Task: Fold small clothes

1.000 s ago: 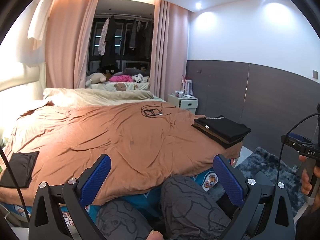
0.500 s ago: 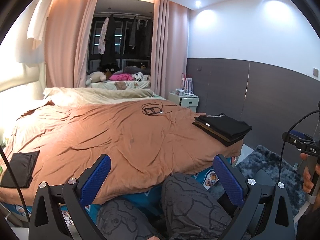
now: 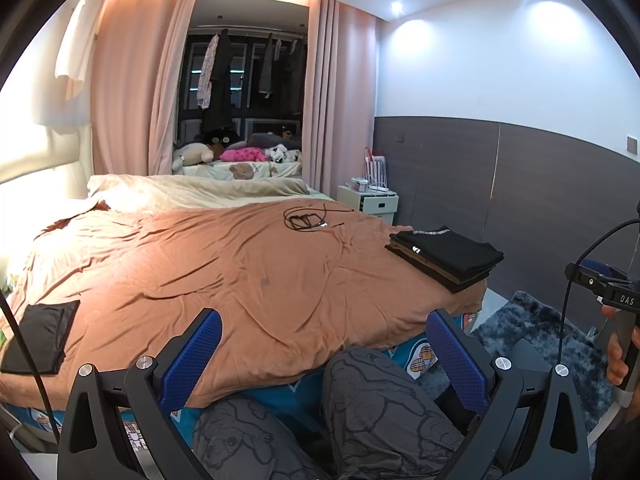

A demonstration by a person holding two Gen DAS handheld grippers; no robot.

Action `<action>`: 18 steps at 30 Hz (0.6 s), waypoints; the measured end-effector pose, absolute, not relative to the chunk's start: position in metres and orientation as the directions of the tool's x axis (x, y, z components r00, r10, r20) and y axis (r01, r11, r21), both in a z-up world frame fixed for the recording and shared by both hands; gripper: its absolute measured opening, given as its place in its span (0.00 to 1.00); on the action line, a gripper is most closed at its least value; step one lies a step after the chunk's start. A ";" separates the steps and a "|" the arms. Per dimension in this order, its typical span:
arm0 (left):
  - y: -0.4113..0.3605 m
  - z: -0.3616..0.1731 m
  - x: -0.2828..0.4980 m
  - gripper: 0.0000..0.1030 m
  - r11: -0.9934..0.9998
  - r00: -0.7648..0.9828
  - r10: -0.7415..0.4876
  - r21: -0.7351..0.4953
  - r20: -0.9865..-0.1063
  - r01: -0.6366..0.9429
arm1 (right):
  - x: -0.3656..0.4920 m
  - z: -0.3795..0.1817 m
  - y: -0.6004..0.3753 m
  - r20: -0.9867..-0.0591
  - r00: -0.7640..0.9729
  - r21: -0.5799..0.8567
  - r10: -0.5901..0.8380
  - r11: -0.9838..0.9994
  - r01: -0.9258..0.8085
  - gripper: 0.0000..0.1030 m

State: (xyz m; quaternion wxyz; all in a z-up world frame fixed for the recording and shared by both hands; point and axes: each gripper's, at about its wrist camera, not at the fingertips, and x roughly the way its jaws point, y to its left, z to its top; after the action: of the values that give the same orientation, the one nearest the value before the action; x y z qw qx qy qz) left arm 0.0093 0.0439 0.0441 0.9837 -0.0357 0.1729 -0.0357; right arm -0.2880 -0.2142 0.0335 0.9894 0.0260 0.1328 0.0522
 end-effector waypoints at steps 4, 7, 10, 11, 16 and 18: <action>0.044 0.044 0.009 1.00 0.995 0.937 -0.082 -0.085 -0.338 0.057 | -0.288 0.034 -0.214 -0.259 0.960 0.063 0.108 0.993 -0.095 1.00; 0.045 0.044 0.009 1.00 0.995 0.938 -0.083 -0.083 -0.337 0.059 | -0.289 0.033 -0.215 -0.257 0.960 0.059 0.108 0.994 -0.096 1.00; 0.044 0.044 0.009 1.00 0.995 0.938 -0.082 -0.080 -0.336 0.058 | -0.289 0.032 -0.216 -0.257 0.961 0.053 0.100 0.995 -0.089 1.00; 0.044 0.044 0.008 1.00 0.995 0.939 -0.082 -0.080 -0.334 0.059 | -0.288 0.031 -0.217 -0.258 0.961 0.053 0.101 0.995 -0.090 1.00; 0.043 0.044 0.007 1.00 0.995 0.939 -0.077 -0.086 -0.335 0.051 | -0.286 0.032 -0.218 -0.260 0.960 0.051 0.101 0.995 -0.091 1.00; 0.043 0.044 0.007 1.00 0.995 0.939 -0.077 -0.086 -0.335 0.051 | -0.287 0.032 -0.218 -0.260 0.960 0.049 0.101 0.995 -0.091 1.00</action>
State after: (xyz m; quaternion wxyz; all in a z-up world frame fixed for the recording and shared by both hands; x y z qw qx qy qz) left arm 0.0073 0.0428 0.0440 0.9839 -0.0381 0.1714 -0.0325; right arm -0.2865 -0.2181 0.0322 0.9899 0.0181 0.1320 0.0484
